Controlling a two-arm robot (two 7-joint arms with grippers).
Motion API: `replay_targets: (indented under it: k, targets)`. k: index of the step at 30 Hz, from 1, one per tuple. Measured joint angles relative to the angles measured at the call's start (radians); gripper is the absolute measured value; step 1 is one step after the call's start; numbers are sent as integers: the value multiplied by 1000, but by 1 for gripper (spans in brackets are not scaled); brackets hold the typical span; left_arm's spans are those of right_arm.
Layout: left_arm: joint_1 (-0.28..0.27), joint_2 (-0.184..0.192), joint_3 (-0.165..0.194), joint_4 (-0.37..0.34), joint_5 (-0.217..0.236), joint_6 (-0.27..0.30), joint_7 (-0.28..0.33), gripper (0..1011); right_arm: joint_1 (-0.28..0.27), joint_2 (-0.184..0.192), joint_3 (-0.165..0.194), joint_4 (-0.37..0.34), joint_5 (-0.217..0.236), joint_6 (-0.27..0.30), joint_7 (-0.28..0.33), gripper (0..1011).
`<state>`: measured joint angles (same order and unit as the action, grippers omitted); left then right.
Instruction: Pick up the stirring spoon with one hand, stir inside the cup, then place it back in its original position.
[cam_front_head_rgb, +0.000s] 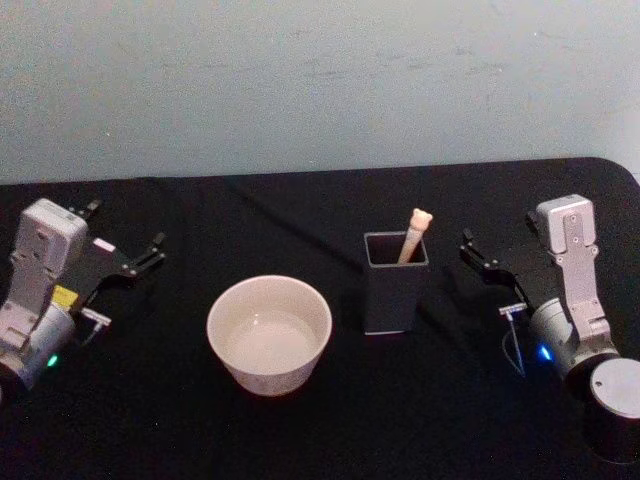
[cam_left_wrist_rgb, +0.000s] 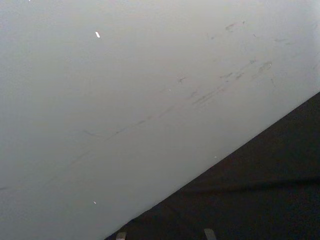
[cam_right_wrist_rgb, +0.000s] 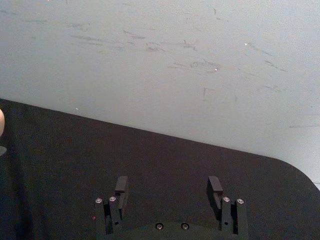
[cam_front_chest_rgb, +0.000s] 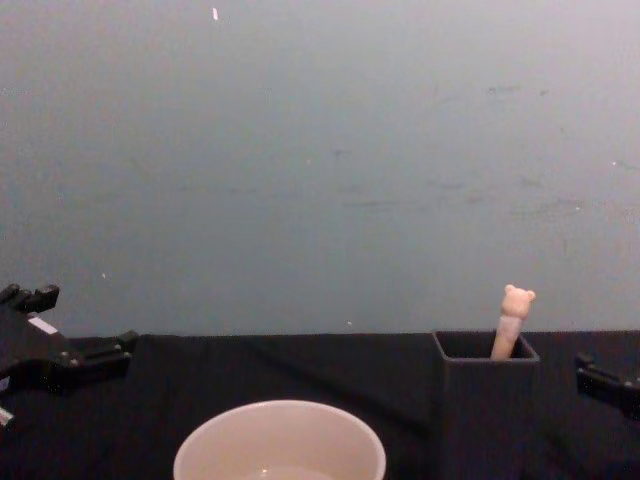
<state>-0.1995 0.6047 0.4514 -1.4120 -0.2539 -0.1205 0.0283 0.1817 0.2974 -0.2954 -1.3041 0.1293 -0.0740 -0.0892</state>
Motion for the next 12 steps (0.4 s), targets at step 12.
replay_targets:
  k: [12]
  targets:
    - [0, 0, 0, 0, 0, 0, 0, 1001, 0, 0, 0, 0, 0, 0, 0, 1002]
